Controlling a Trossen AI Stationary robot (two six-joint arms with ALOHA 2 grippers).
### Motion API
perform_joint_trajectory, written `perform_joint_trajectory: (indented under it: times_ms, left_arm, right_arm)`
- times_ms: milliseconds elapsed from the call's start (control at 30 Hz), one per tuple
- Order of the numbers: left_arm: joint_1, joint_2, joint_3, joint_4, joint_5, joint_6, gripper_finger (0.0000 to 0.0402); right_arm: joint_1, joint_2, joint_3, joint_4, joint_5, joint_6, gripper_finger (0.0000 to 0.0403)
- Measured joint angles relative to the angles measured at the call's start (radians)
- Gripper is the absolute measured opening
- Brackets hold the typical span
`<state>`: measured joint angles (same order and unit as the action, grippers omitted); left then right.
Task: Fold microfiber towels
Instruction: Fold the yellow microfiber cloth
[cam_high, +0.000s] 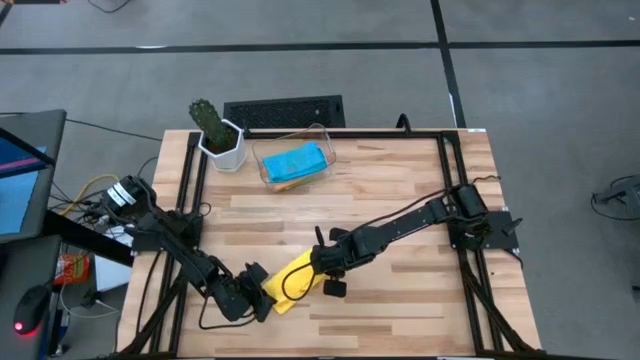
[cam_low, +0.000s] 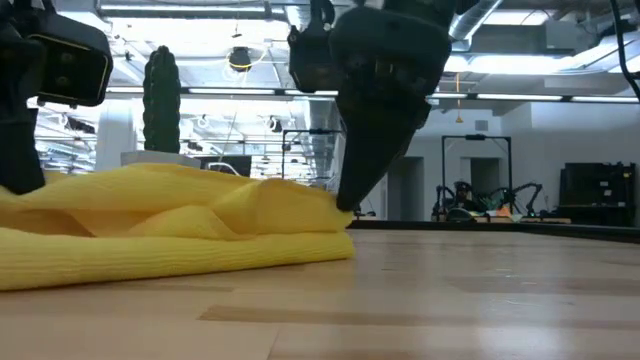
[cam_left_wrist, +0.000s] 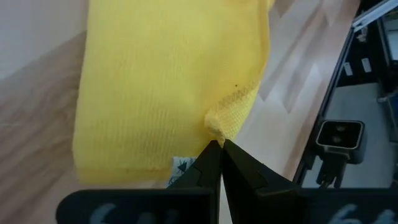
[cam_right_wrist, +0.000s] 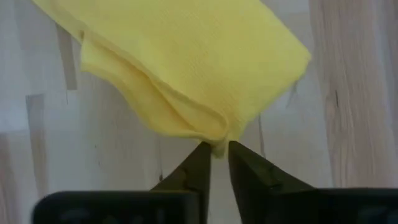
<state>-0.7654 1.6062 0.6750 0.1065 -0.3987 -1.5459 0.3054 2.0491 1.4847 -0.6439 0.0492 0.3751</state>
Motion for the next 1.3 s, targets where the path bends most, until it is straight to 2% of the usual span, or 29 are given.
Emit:
perform_joint_trajectory:
  times_ms: [300, 400, 533, 733, 933, 1100, 1300]
  left_arm:
    - [0.0, -0.002, 0.0, 0.094, -0.025, 0.082, 0.0]
    - [0.0, -0.002, 0.0, 0.128, -0.019, 0.112, 0.0]
    - [0.0, -0.002, 0.0, 0.121, 0.0, 0.12, 0.0]
    - [0.001, -0.002, 0.0, 0.125, 0.002, 0.123, 0.0]
    - [0.001, -0.002, 0.0, 0.153, 0.04, 0.209, 0.0004]
    - [0.007, -0.003, 0.0, 0.149, 0.109, 0.302, 0.0052]
    - [0.02, -0.003, 0.0, 0.162, 0.164, 0.386, 0.0157]
  right_arm:
    - [0.001, -0.013, 0.0, -0.011, -0.003, -0.008, 0.0183]
    - [0.007, -0.026, 0.001, -0.011, 0.006, -0.002, 0.0211]
    - [0.016, -0.032, 0.001, -0.022, 0.009, 0.017, 0.0222]
    - [0.035, -0.032, 0.001, -0.031, 0.017, 0.025, 0.0217]
    - [0.038, -0.053, -0.001, -0.078, 0.057, 0.136, 0.0225]
    - [0.052, -0.079, 0.001, -0.093, 0.089, 0.282, 0.0241]
    - [0.113, -0.085, 0.0, -0.035, 0.094, 0.457, 0.0244]
